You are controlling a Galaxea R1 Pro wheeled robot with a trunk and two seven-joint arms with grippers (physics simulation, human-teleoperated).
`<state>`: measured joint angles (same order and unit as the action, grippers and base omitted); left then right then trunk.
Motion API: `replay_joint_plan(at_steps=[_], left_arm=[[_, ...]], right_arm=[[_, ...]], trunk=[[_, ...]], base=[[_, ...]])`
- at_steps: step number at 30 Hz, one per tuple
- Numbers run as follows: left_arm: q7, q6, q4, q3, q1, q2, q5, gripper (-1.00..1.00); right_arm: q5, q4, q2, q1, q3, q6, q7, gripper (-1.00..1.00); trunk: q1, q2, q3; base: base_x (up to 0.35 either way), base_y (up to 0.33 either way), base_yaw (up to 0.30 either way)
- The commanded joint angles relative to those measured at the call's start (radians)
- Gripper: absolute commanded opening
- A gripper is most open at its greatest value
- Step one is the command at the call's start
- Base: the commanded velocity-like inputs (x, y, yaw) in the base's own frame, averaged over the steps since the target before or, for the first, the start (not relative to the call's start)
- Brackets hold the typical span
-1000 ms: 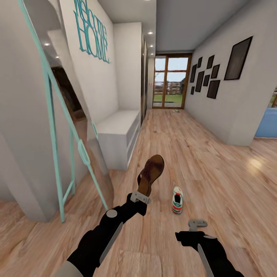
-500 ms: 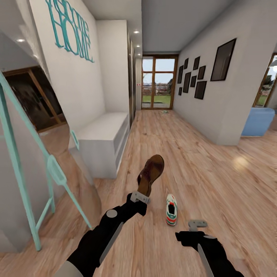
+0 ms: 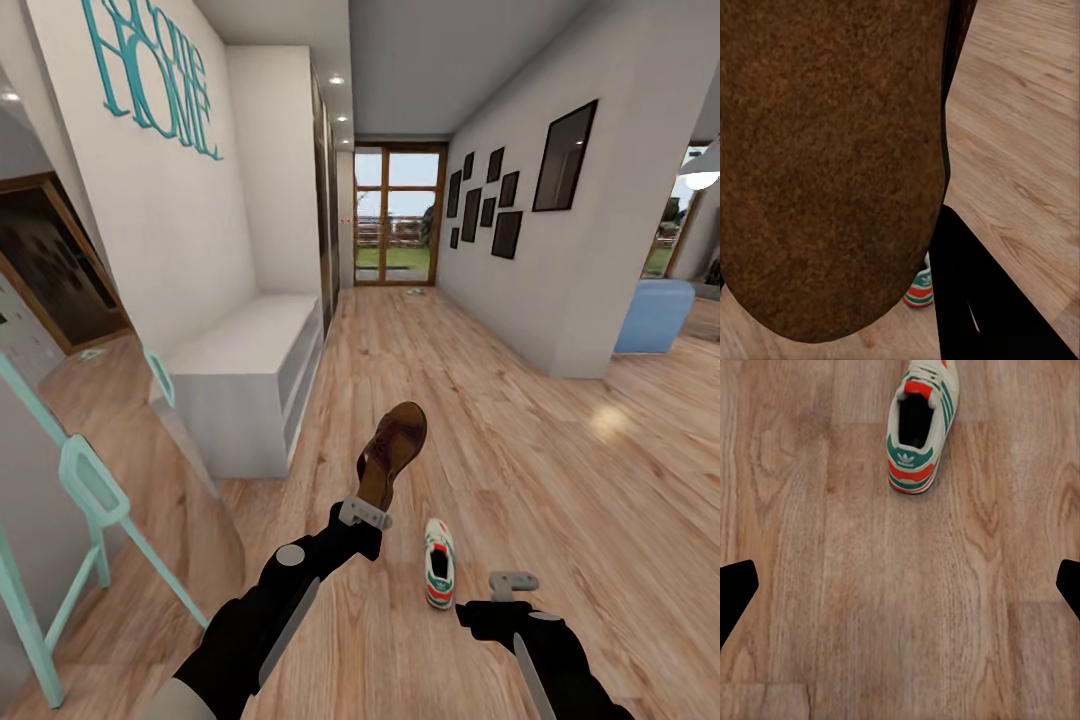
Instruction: Pick up the two gym shoes and the two sandals from the corridor floor and place them onto the hallstand (shoe rack) in the corridor, making sure they are on the rack and not on the floor. Arrange them so the two gym shoes are next to each other and the two sandals are next to each other.
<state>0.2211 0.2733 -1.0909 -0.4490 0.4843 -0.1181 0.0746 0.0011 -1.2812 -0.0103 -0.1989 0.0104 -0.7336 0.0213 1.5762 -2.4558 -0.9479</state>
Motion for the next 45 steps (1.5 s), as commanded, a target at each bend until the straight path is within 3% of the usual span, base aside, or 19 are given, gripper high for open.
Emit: replay_joint_plan(at_steps=[1, 15, 31, 45], left_arm=[[0.003, 0.007, -0.001, 0.001, 0.0, 0.0, 0.005, -1.0], [0.003, 0.007, -0.001, 0.001, 0.0, 0.0, 0.005, -1.0], [0.003, 0.007, -0.001, 0.001, 0.0, 0.0, 0.005, -1.0], [0.003, 0.007, -0.001, 0.001, 0.0, 0.0, 0.005, -1.0]], right_arm=[[0.0, -0.001, 0.0, 0.0, 0.001, -0.005, 0.002, 1.0], [0.0, -0.001, -0.002, 0.0, -0.002, -0.004, -0.002, 1.0], [0.0, -0.001, -0.002, 0.0, -0.002, -0.004, -0.003, 1.0], [0.0, -0.001, -0.002, -0.001, -0.003, -0.005, -0.003, 1.0]], trunk=[[0.0, 0.0, -0.001], [0.0, 0.0, -0.001], [0.0, 0.0, -0.001], [0.0, 0.0, -0.001]], base=[[0.026, 0.0, -0.003], [0.266, 0.0, 0.0], [0.132, 0.0, -0.002], [0.228, 0.0, -0.118]])
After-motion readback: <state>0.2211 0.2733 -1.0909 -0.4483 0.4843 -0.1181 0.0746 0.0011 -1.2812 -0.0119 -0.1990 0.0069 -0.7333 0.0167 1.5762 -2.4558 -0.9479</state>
